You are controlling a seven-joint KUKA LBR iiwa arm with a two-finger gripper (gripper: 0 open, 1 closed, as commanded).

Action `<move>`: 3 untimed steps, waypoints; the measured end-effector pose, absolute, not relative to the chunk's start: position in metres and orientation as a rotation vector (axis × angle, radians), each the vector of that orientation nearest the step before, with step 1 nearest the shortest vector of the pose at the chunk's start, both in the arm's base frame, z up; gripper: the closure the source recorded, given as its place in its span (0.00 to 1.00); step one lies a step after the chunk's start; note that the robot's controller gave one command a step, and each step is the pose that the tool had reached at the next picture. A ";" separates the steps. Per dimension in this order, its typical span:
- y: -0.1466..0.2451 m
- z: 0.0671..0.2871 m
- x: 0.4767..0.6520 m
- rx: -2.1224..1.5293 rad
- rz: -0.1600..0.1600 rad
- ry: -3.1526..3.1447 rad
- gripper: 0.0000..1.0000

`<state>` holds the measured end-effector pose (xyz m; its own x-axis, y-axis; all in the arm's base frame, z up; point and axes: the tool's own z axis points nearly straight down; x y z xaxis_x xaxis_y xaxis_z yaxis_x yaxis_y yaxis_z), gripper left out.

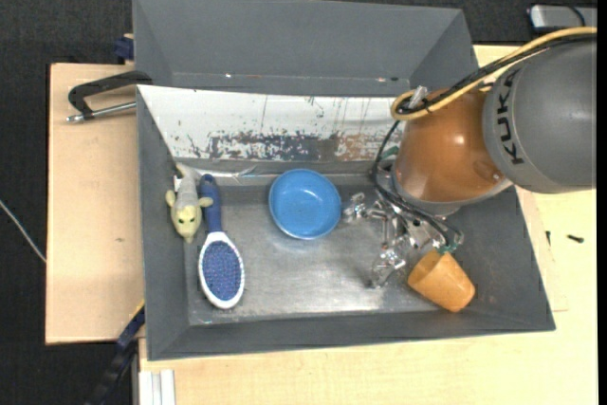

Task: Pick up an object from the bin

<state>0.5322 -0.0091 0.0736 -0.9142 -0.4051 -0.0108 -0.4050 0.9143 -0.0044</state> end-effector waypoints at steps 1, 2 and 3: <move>-0.154 0.121 0.560 -0.854 -0.012 3.014 0.00; -0.106 0.218 0.500 -0.981 -0.006 2.974 0.00; -0.107 0.121 0.513 -1.250 0.008 2.886 0.00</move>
Offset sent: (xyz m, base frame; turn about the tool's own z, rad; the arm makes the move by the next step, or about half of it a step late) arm 0.0258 -0.1390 0.0442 -0.1435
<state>0.5131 -0.1072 0.1212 -0.6840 -0.7295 0.0014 -0.7294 0.6840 0.0064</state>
